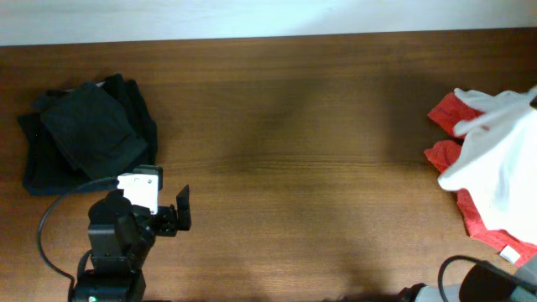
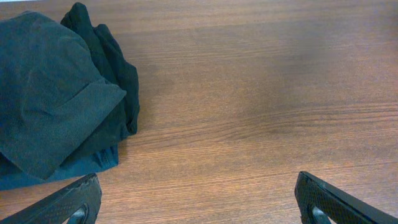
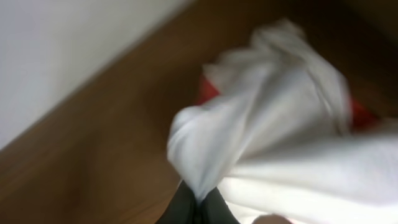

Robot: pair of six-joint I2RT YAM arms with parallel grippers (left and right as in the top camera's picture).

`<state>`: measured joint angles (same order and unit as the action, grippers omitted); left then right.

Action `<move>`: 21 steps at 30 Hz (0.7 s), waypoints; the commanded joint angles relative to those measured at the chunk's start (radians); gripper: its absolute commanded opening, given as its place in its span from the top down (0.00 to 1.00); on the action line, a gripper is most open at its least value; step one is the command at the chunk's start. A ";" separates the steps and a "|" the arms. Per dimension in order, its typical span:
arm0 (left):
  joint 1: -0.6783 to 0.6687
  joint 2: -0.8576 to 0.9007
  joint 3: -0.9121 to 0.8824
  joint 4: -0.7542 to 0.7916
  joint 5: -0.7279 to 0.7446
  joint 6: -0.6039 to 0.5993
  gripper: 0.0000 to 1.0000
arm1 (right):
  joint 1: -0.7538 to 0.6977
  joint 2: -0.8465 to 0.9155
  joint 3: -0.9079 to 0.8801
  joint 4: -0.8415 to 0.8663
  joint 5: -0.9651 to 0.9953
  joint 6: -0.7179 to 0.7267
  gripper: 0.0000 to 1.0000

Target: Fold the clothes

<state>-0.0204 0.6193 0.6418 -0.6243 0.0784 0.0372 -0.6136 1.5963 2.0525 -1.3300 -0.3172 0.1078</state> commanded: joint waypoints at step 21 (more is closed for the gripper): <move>-0.005 0.000 0.019 0.002 0.016 -0.007 0.01 | 0.916 0.259 0.106 -0.192 -0.196 -0.228 0.67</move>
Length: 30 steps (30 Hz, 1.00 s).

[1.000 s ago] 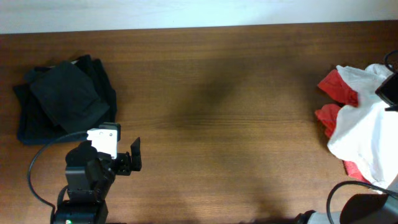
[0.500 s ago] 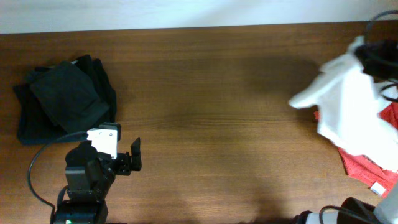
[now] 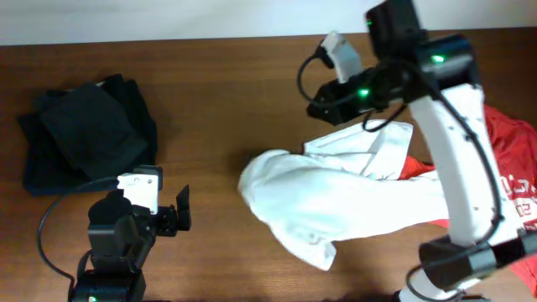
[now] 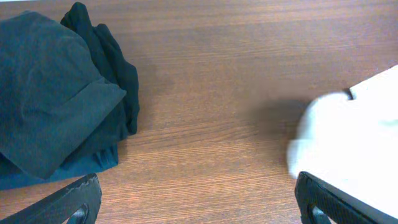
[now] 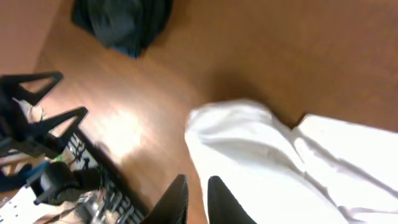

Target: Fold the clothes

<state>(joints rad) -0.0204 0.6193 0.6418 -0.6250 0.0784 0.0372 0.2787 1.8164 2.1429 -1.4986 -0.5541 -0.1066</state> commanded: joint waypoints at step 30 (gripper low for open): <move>-0.239 0.743 0.010 0.125 0.502 -0.461 0.01 | -0.416 0.042 0.015 -0.200 0.296 0.097 0.01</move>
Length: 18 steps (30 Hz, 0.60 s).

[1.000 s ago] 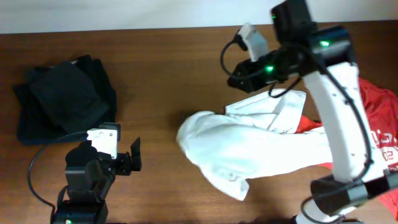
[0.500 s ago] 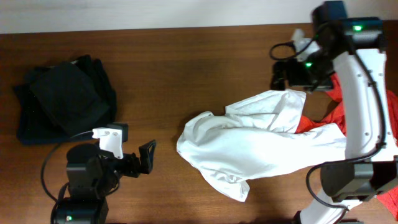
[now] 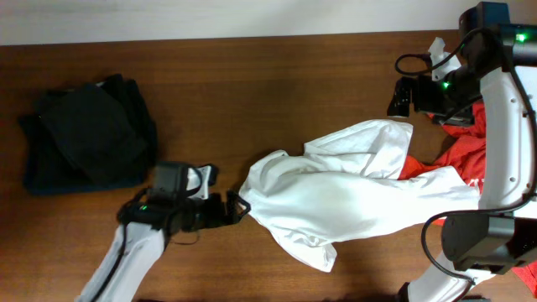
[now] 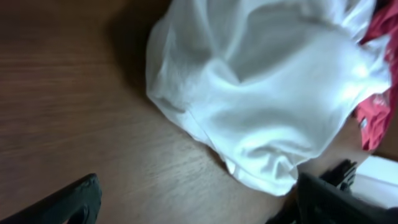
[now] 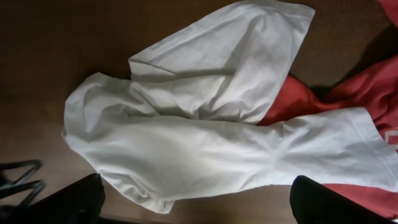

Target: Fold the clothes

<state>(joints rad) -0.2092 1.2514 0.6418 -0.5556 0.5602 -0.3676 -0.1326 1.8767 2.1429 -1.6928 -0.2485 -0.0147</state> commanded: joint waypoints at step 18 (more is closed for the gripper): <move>0.124 0.337 0.463 0.192 -0.378 0.103 0.99 | -0.005 -0.019 0.015 -0.006 -0.005 0.004 0.01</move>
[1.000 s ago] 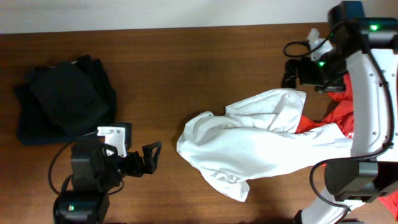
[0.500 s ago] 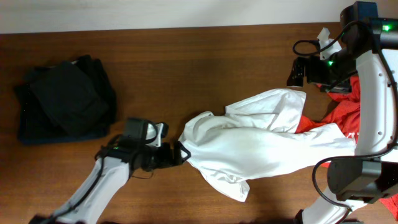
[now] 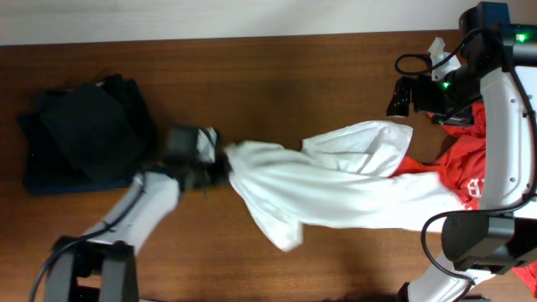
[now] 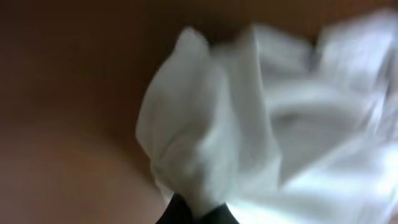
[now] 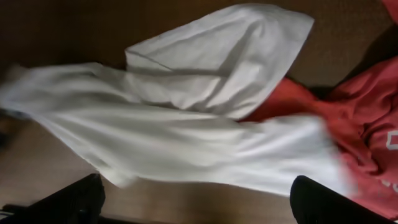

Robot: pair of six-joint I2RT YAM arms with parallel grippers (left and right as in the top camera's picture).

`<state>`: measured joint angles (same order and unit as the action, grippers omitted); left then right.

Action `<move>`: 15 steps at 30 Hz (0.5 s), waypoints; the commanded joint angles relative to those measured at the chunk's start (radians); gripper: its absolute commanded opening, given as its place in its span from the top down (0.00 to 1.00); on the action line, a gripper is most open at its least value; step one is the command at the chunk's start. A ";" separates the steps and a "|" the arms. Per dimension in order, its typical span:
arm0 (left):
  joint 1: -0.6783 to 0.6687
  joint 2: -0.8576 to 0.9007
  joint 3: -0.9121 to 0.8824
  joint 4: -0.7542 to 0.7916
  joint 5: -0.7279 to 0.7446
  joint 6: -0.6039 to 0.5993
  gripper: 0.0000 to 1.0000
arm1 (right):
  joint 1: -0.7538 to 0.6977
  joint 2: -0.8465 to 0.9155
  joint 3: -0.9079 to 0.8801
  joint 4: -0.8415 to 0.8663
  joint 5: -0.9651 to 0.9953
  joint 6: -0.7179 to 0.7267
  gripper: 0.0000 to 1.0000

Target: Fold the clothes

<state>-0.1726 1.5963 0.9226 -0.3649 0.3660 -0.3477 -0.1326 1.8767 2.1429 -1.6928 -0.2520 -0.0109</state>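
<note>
A white garment [image 3: 336, 184] lies stretched across the middle of the table, also filling the right wrist view [image 5: 186, 137]. My left gripper [image 3: 220, 164] is shut on its left corner; the left wrist view shows the white cloth [image 4: 205, 143] pinched between the dark fingers [image 4: 177, 211]. My right gripper [image 3: 403, 96] hangs open high above the garment's right end, holding nothing. A red garment [image 3: 470, 176] lies under the white one at the right.
A pile of dark folded clothes [image 3: 84, 134] sits at the far left of the wooden table [image 3: 277, 75]. The red garment [image 5: 367, 124] reaches the right table edge. The wall runs along the far edge.
My left gripper was open just left of the white garment; now it is shut on the garment's left corner, which sits farther left and up, stretching the cloth. The right arm has not moved.
The white garment lay on the red one at the far right, with my right gripper shut on it. Then it hung from that gripper over the table's middle. Then it lay released there, the right gripper open, the left beside it. Now the left holds its corner.
</note>
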 commanded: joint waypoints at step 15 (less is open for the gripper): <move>0.087 0.055 0.322 -0.652 -0.150 0.084 0.01 | -0.002 -0.018 -0.020 -0.002 -0.003 0.000 0.01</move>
<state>-0.0505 1.6165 1.2728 -0.9394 0.1287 -0.2790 -0.1326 1.8767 2.1426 -1.6924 -0.2520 -0.0105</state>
